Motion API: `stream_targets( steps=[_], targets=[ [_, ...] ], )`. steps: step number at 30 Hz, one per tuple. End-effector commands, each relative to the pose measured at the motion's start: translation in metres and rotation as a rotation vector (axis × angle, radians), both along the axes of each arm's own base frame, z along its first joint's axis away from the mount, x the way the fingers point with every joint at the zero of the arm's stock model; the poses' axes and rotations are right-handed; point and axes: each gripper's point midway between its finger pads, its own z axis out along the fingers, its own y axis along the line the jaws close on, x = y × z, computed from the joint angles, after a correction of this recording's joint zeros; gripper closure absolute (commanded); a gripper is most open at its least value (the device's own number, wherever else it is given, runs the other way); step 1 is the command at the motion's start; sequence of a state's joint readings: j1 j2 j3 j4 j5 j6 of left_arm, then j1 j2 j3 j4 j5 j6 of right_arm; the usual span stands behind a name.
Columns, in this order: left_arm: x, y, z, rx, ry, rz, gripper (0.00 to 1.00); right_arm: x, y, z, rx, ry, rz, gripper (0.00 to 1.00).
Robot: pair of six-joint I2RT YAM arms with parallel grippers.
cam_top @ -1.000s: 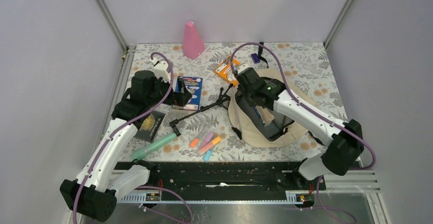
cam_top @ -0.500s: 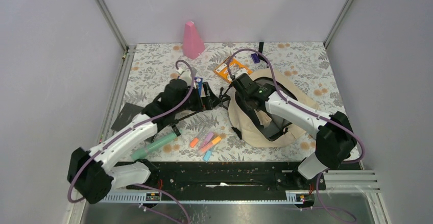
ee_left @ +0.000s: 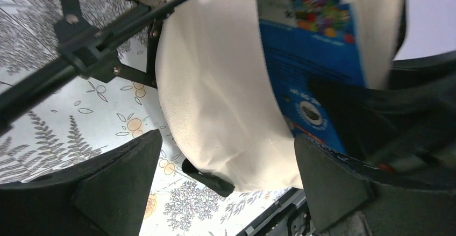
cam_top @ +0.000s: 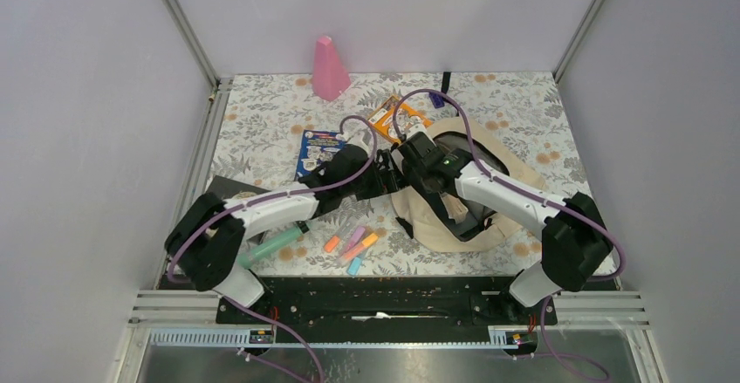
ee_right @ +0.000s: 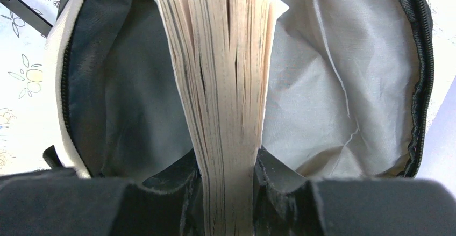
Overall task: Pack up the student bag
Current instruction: Place the book in the student bag.
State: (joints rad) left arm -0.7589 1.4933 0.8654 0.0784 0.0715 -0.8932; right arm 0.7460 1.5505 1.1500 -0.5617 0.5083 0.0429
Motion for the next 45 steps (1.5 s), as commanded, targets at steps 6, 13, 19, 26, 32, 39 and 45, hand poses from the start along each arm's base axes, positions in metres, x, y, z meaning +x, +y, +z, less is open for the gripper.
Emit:
stream_targets(
  steps=[6, 13, 19, 26, 32, 39, 45],
  targets=[
    [0.019, -0.043, -0.006, -0.013, -0.029, 0.002, 0.08, 0.009, 0.001, 0.030, 0.065, -0.108, -0.028, 1.00],
    [0.015, -0.046, -0.007, -0.011, -0.045, -0.019, 0.77, 0.005, 0.004, 0.019, 0.041, -0.100, -0.024, 1.00],
    [0.007, -0.048, 0.002, -0.058, -0.065, -0.054, 1.00, 0.005, 0.010, 0.013, -0.034, -0.131, -0.018, 1.00],
    [0.001, -0.054, 0.020, -0.136, -0.109, -0.092, 1.00, 0.005, 0.019, -0.002, -0.110, -0.138, 0.029, 1.00],
    [-0.002, -0.053, 0.032, -0.170, -0.127, -0.094, 1.00, 0.009, 0.006, -0.027, -0.246, -0.122, 0.002, 1.00],
    [-0.004, -0.048, 0.039, -0.183, -0.130, -0.080, 1.00, 0.012, -0.003, -0.047, -0.323, -0.107, -0.020, 1.00],
    [-0.007, -0.048, 0.047, -0.214, -0.137, -0.084, 1.00, 0.018, -0.021, -0.060, -0.386, -0.076, -0.046, 1.00]
  ],
)
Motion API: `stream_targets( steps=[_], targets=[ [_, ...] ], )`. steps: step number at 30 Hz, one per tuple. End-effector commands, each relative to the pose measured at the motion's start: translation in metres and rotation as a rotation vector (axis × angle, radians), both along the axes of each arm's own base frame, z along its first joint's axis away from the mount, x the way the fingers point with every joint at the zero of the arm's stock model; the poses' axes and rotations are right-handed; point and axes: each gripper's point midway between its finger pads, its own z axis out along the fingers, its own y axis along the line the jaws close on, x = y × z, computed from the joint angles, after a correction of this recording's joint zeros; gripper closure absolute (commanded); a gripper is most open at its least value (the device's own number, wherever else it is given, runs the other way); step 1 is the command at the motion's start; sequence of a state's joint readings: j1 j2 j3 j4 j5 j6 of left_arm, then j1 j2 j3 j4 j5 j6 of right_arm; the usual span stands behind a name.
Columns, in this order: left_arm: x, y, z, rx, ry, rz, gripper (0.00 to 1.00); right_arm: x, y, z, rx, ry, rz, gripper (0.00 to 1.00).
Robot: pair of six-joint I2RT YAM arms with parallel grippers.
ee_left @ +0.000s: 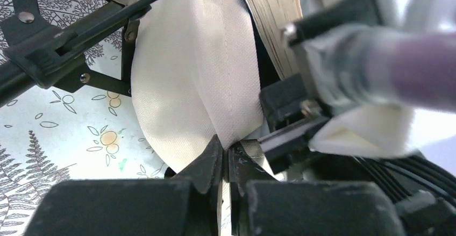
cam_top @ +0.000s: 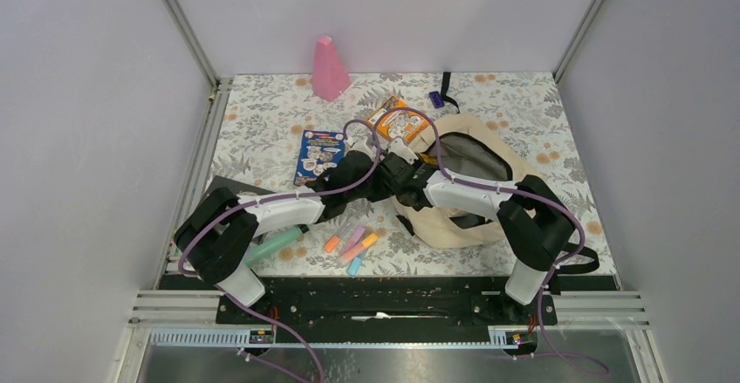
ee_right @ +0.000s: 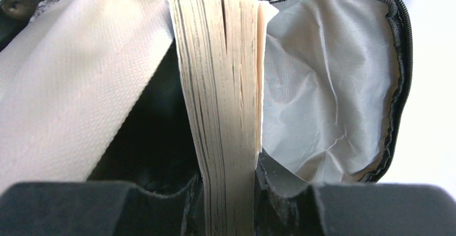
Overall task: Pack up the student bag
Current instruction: Place the book in the student bag.
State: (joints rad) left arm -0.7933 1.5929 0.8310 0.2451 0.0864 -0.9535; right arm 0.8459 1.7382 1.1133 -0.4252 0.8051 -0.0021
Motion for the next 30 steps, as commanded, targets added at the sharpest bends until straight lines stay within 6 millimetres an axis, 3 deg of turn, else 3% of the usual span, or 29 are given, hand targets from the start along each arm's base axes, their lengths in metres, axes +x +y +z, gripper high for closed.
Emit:
stream_targets(
  steps=[1, 8, 9, 11, 14, 17, 23, 30],
  targets=[
    [-0.005, -0.024, 0.069, -0.157, -0.158, -0.061, 1.00, 0.004, -0.026, -0.027, -0.113, 0.042, -0.065, 1.00],
    [-0.006, -0.026, 0.073, -0.169, -0.158, -0.070, 1.00, 0.010, -0.047, -0.032, -0.123, 0.089, -0.095, 1.00],
    [-0.006, -0.027, 0.073, -0.169, -0.156, -0.072, 1.00, 0.010, -0.048, -0.032, -0.103, 0.099, -0.101, 0.92],
    [-0.006, -0.027, 0.071, -0.167, -0.150, -0.074, 1.00, 0.009, -0.047, -0.027, -0.061, 0.116, -0.106, 0.58],
    [-0.007, -0.029, 0.068, -0.165, -0.142, -0.086, 1.00, 0.005, -0.033, -0.013, 0.051, 0.129, -0.063, 0.27],
    [-0.007, -0.032, 0.068, -0.167, -0.136, -0.097, 1.00, -0.002, -0.016, 0.000, 0.167, 0.158, 0.003, 0.10],
    [-0.008, -0.034, 0.064, -0.155, -0.126, -0.105, 1.00, -0.011, -0.013, 0.019, 0.241, 0.162, 0.020, 0.01],
    [-0.009, -0.034, 0.061, -0.140, -0.118, -0.118, 1.00, -0.028, -0.015, 0.068, 0.402, 0.127, 0.012, 0.00]
  ],
)
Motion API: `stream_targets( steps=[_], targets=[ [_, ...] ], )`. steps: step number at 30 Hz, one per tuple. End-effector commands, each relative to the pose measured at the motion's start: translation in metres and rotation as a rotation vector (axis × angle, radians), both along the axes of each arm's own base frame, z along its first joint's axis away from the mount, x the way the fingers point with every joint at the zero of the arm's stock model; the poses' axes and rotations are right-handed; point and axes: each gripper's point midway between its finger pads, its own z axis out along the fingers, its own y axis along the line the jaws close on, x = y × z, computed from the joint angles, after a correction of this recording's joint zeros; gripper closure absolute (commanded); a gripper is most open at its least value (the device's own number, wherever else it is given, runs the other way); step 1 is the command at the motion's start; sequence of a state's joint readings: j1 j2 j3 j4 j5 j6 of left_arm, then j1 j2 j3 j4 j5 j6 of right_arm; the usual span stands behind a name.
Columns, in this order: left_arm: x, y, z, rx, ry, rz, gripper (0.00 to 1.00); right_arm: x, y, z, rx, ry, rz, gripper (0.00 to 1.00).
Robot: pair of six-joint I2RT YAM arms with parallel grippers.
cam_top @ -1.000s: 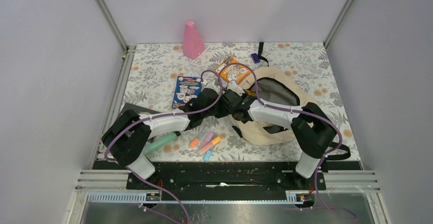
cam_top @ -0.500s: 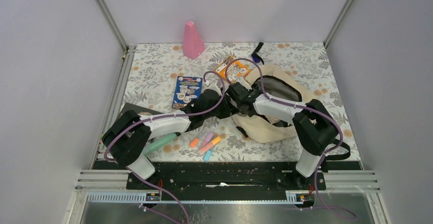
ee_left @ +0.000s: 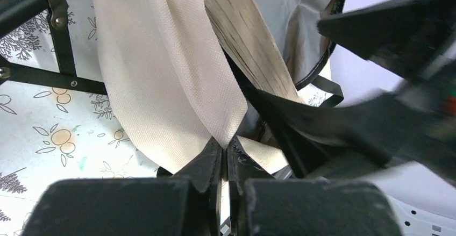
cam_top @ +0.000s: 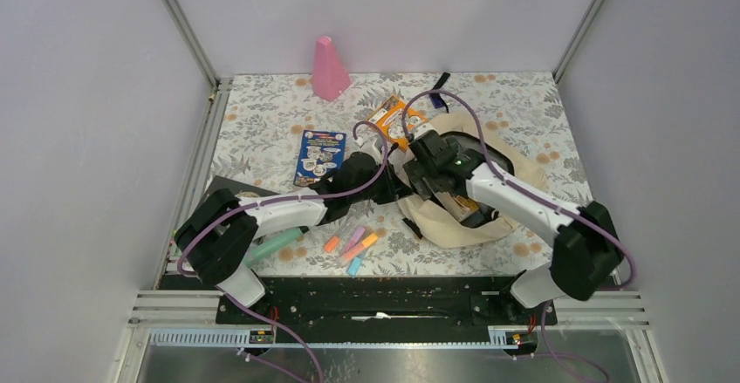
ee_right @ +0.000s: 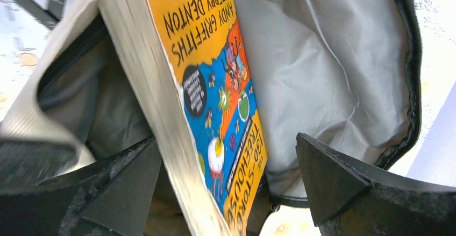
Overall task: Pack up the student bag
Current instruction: Place the book in the student bag, then adjust the student bag at the center of the board.
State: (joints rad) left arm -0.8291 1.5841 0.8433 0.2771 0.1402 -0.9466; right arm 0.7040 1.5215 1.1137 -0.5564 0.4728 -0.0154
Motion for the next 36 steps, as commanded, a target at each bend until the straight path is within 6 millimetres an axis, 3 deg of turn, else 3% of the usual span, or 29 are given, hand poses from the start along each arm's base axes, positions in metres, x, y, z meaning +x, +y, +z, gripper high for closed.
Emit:
stream_targets(
  steps=[1, 8, 17, 20, 28, 29, 32, 34, 36],
  targets=[
    [0.007, -0.015, 0.042, -0.086, -0.088, -0.033, 1.00, -0.014, -0.003, 0.042, 0.148, -0.015, -0.035, 0.00],
    [0.006, -0.016, 0.041, -0.082, -0.080, -0.041, 1.00, 0.002, -0.065, 0.057, 0.178, -0.046, -0.238, 0.00],
    [0.004, -0.018, 0.041, -0.086, -0.071, -0.055, 1.00, 0.053, -0.143, 0.050, 0.104, -0.088, -0.424, 0.00],
    [0.004, -0.017, 0.042, -0.080, -0.076, -0.055, 1.00, 0.065, -0.156, 0.039, 0.102, -0.072, -0.432, 0.00],
    [0.006, -0.021, 0.043, -0.073, -0.082, -0.069, 1.00, 0.083, -0.138, 0.006, 0.256, 0.071, -0.323, 0.02],
    [0.007, -0.022, 0.044, -0.072, -0.084, -0.074, 1.00, 0.084, -0.136, 0.005, 0.274, 0.082, -0.316, 0.07],
    [0.013, -0.032, 0.064, -0.083, -0.128, -0.106, 1.00, 0.085, -0.128, 0.020, 0.332, 0.099, -0.305, 0.46],
    [0.019, -0.042, 0.096, -0.105, -0.184, -0.128, 1.00, 0.089, -0.126, 0.045, 0.361, 0.055, -0.300, 0.77],
    [0.024, -0.050, 0.130, -0.125, -0.249, -0.152, 1.00, 0.090, -0.125, 0.081, 0.386, -0.020, -0.296, 0.95]
  ],
)
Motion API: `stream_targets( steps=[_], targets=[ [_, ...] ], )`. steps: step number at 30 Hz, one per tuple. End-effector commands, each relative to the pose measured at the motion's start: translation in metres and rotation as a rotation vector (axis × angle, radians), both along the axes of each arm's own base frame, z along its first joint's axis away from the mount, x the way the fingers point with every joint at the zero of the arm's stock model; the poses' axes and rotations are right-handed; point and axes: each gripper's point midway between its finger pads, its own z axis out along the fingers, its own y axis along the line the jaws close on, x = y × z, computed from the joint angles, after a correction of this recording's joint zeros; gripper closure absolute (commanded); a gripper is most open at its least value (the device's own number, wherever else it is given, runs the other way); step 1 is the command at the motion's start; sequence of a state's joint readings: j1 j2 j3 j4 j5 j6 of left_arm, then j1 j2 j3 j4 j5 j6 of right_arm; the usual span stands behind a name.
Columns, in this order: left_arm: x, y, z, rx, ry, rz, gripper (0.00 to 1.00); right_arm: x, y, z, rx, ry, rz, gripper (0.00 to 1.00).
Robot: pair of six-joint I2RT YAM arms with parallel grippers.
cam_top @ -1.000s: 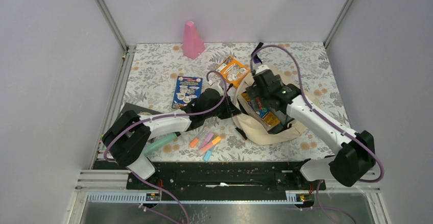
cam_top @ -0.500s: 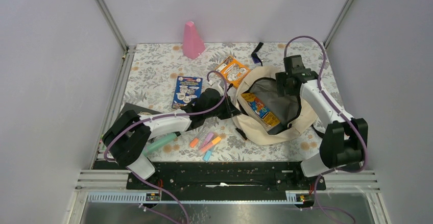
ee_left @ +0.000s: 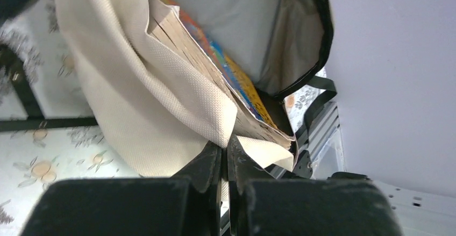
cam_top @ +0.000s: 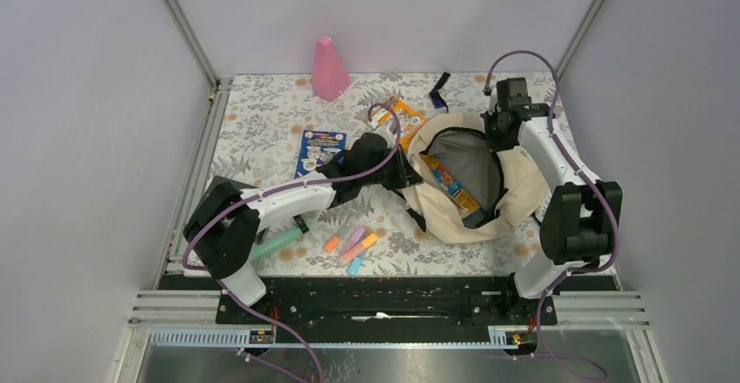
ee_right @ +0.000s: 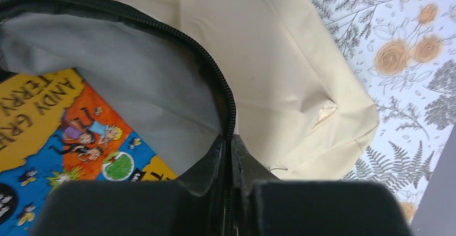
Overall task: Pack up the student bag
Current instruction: Adjust the student bag at the center of the board.
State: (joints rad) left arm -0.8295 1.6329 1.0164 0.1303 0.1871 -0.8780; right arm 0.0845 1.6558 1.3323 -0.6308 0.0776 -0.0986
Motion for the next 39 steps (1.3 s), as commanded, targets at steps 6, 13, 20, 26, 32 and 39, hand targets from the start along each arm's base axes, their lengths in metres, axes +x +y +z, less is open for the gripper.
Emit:
stream_targets(
  steps=[6, 13, 20, 26, 32, 39],
  targets=[
    [0.013, -0.033, 0.198, -0.288, -0.376, -0.115, 1.00, -0.005, 0.006, 0.196, 0.098, -0.458, -0.016, 1.00],
    [0.033, -0.036, 0.171, -0.240, -0.304, -0.099, 1.00, -0.034, -0.009, 0.227, 0.070, -0.568, -0.084, 1.00],
    [0.024, -0.027, 0.118, -0.176, -0.205, -0.087, 1.00, -0.042, -0.019, 0.189, 0.013, -0.492, -0.116, 1.00],
    [0.011, -0.012, 0.043, -0.027, -0.089, -0.098, 1.00, -0.038, -0.026, 0.134, -0.016, -0.405, -0.168, 1.00],
    [-0.001, -0.007, 0.001, 0.068, -0.047, -0.095, 1.00, -0.018, -0.031, 0.069, -0.055, -0.272, -0.218, 1.00],
    [-0.011, 0.010, -0.026, 0.181, -0.032, -0.077, 0.90, 0.012, -0.036, 0.021, -0.118, -0.148, -0.233, 1.00]
  ],
)
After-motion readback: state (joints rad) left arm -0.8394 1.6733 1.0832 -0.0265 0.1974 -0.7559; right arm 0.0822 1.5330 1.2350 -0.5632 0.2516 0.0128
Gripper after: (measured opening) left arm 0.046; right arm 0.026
